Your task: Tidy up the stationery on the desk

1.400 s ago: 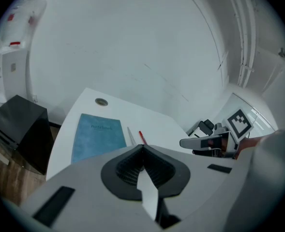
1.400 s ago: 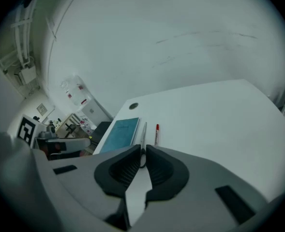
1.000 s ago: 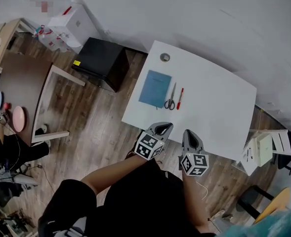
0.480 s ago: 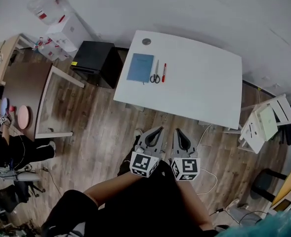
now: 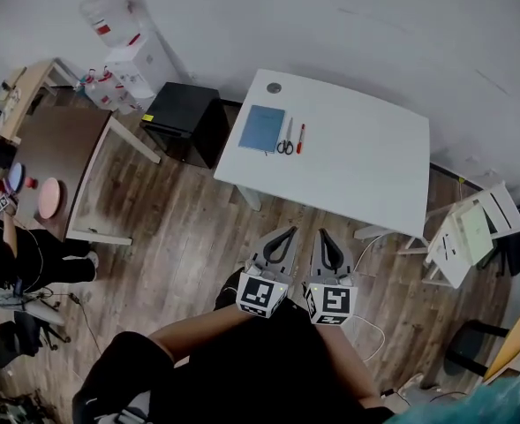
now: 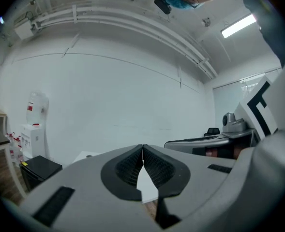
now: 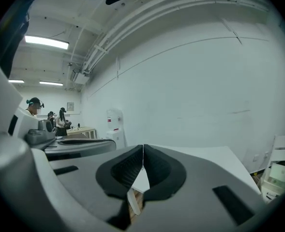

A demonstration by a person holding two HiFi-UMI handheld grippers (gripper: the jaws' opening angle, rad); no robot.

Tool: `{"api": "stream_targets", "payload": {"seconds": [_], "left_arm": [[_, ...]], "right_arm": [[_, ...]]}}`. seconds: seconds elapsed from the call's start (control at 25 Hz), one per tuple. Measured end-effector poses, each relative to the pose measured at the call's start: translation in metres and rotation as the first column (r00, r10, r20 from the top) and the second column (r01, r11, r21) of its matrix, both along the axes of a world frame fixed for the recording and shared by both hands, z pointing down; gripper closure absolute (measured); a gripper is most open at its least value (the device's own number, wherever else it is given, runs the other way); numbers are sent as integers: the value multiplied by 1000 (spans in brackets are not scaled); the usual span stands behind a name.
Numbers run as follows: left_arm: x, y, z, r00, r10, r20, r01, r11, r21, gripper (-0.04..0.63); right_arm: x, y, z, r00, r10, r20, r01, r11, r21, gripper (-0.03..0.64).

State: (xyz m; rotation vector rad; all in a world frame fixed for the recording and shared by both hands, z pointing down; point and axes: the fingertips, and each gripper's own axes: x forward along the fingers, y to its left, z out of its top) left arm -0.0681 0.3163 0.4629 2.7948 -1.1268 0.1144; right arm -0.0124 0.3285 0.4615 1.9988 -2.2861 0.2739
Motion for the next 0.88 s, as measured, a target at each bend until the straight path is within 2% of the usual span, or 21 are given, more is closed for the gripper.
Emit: {"api": "stream_targets", "payload": {"seconds": [0.28, 0.52, 0.88], "left_arm": [[1, 8, -13, 1000, 22, -9, -22, 999, 35, 581], [1, 9, -19, 998, 33, -56, -30, 998, 50, 581], [9, 6, -24, 995, 60, -77, -56, 997, 56, 581]], "right_arm": [[-7, 3, -11, 1000, -23, -20, 24, 999, 38, 583], [-5, 4, -21, 999, -11, -40, 14, 997, 79, 583], [6, 5, -32, 997, 24, -67, -16, 994, 108, 584]]}}
